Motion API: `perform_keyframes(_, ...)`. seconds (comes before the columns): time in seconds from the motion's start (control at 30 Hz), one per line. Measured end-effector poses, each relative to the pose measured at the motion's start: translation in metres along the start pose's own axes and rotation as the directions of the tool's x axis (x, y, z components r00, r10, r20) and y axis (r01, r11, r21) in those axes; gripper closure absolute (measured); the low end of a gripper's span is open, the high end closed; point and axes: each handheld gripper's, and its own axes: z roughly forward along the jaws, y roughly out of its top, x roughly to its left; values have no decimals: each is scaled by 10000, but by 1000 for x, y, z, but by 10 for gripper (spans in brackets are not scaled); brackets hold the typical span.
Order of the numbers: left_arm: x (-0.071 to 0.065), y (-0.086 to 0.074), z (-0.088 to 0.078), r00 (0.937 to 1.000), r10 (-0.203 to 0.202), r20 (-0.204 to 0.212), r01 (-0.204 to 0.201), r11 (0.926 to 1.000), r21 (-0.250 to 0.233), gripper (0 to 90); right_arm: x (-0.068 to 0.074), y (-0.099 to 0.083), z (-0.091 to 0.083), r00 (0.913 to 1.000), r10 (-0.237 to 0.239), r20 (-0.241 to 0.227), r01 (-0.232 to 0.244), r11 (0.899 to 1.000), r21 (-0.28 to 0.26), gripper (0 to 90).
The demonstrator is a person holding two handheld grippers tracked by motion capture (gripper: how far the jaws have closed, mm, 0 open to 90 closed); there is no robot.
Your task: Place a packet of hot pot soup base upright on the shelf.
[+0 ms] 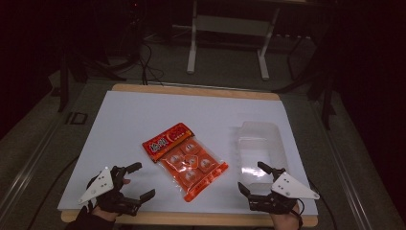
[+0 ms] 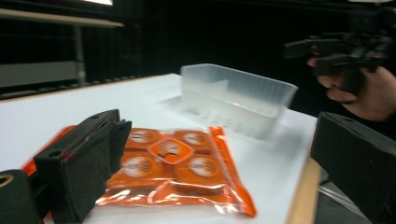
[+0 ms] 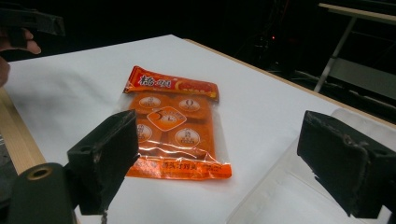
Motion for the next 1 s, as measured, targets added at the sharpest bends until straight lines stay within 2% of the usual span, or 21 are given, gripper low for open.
perform_keyframes(0.03,-2,0,2,10000,48,82,-51,9996,285,27,1,0,0,9999,-105,-26,105,9999,83,123)
perform_keyframes(0.17,-3,0,3,9999,-8,142,1,9989,465,27,1,1,-1,9998,-178,-126,180,9998,118,116)
perform_keyframes(0.23,-4,1,4,9997,-100,225,83,9972,739,26,2,1,-2,9995,-225,-220,228,9997,129,111)
perform_keyframes(0.4,-4,2,4,9995,-221,240,202,9966,798,22,3,2,-2,9992,-295,-257,297,9995,65,112)
perform_keyframes(0.5,-4,3,4,9999,-118,72,112,9965,828,23,1,1,-2,9994,-148,-304,151,9998,93,112)
perform_keyframes(0.6,-5,3,3,9999,25,130,-37,9954,958,24,0,1,-2,9995,-111,-304,115,9998,142,112)
perform_keyframes(0.63,-6,3,3,9996,185,191,-204,9943,1047,24,0,1,-2,9995,-113,-310,118,9998,157,112)
perform_keyframes(0.83,-10,4,5,9977,363,579,-438,9900,1343,25,4,2,0,9986,-354,-400,364,9991,235,110)
perform_keyframes(1.0,-11,6,6,9958,86,914,-205,9913,1304,25,7,2,4,9973,-334,-650,360,9986,398,110)
